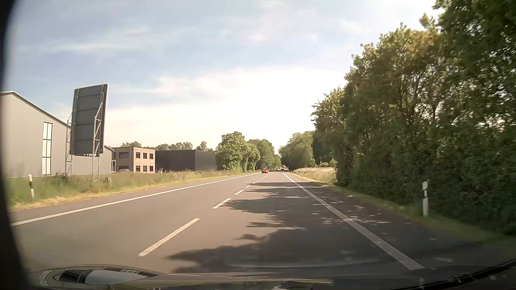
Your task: Follow the waypoints while adhering to traffic rules and regulations
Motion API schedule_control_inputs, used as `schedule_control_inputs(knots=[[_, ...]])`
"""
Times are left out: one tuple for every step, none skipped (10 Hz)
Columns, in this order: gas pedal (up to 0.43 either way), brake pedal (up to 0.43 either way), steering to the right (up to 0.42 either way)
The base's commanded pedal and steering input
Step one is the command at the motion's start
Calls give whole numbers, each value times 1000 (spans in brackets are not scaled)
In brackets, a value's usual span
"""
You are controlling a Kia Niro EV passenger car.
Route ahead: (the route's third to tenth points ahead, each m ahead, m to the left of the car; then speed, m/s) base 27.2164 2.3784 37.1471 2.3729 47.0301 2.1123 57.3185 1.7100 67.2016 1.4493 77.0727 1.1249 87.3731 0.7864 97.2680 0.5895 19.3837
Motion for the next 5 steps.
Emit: schedule_control_inputs(knots=[[268, 0, 0], [268, 0, 0], [268, 0, -1], [268, 0, -1], [268, 0, -1]])
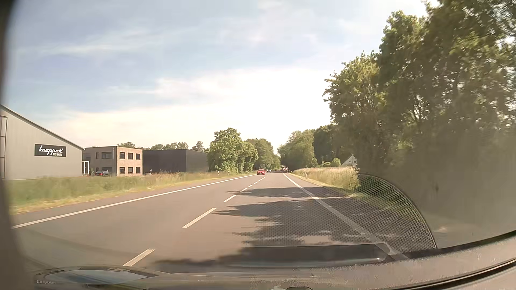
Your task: Follow the waypoints while adhering to traffic rules and regulations
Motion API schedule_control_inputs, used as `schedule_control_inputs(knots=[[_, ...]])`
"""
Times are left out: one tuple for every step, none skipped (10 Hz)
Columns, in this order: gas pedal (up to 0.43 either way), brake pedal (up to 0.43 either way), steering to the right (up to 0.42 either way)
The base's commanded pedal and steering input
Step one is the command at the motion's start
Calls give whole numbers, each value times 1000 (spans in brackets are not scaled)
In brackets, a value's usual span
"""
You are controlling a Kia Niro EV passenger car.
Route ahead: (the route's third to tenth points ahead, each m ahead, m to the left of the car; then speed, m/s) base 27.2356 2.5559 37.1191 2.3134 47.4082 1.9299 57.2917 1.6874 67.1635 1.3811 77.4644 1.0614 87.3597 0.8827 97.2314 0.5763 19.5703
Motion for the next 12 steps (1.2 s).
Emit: schedule_control_inputs(knots=[[268, 0, -1], [268, 0, -1], [268, 0, -1], [268, 0, -1], [268, 0, -1], [268, 0, -1], [268, 0, -1], [268, 0, -2], [268, 0, -1], [268, 0, -1], [268, 0, -1], [268, 0, -1]])
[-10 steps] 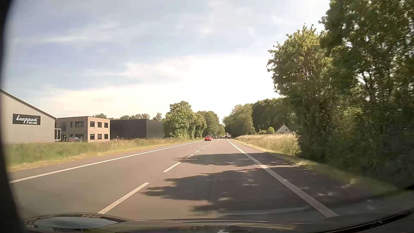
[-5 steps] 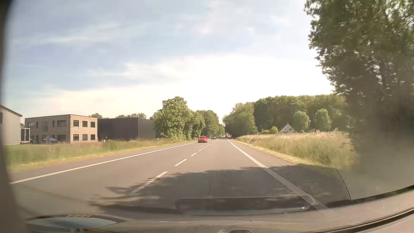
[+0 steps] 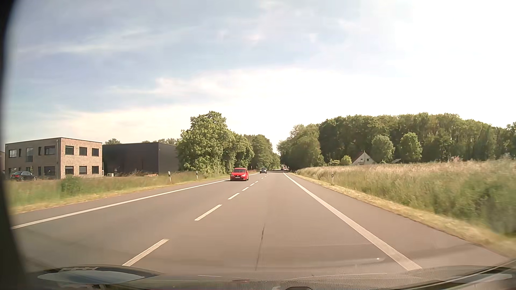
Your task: Follow the waypoints while adhering to traffic rules and regulations
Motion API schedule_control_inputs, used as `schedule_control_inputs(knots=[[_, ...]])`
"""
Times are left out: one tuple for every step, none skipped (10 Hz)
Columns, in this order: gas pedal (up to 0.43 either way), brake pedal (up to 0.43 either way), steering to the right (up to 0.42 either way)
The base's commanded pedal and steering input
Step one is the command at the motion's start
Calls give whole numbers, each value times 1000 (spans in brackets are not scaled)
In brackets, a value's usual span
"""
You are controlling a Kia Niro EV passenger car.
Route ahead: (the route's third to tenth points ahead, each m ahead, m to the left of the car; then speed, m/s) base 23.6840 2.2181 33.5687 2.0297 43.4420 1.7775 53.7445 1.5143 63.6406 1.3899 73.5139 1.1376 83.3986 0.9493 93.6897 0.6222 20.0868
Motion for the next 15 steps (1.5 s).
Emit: schedule_control_inputs(knots=[[268, 0, -1], [268, 0, -1], [268, 0, -1], [268, 0, -1], [268, 0, -1], [260, 0, -1], [240, 0, -1], [209, 0, -1], [177, 0, -1], [118, 0, -1], [59, 0, -1], [39, 0, -1], [28, 0, -1], [8, 0, -1], [0, 0, -1]])
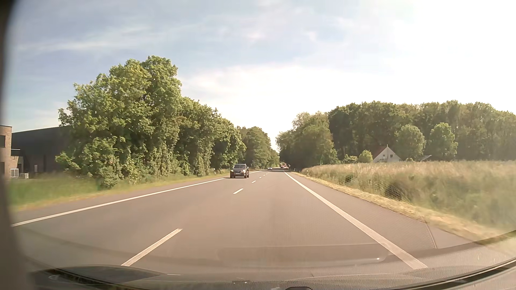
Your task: Follow the waypoints while adhering to traffic rules and regulations
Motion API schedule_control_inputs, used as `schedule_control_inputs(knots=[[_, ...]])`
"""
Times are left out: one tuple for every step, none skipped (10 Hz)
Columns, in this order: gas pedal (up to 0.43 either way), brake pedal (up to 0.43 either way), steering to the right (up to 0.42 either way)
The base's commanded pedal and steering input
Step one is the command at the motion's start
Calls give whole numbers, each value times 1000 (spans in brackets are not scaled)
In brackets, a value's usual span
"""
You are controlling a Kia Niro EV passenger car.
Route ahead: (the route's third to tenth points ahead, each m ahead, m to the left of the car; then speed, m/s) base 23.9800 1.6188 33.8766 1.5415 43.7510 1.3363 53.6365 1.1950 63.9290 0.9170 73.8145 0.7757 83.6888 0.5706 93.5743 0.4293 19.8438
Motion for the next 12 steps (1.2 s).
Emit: schedule_control_inputs(knots=[[0, 0, -1], [0, 0, -1], [0, 0, -1], [0, 0, -1], [0, 0, -1], [0, 0, -1], [0, 0, -1], [0, 0, -1], [0, 0, -1], [0, 0, -1], [0, 0, -1], [8, 0, -1]])
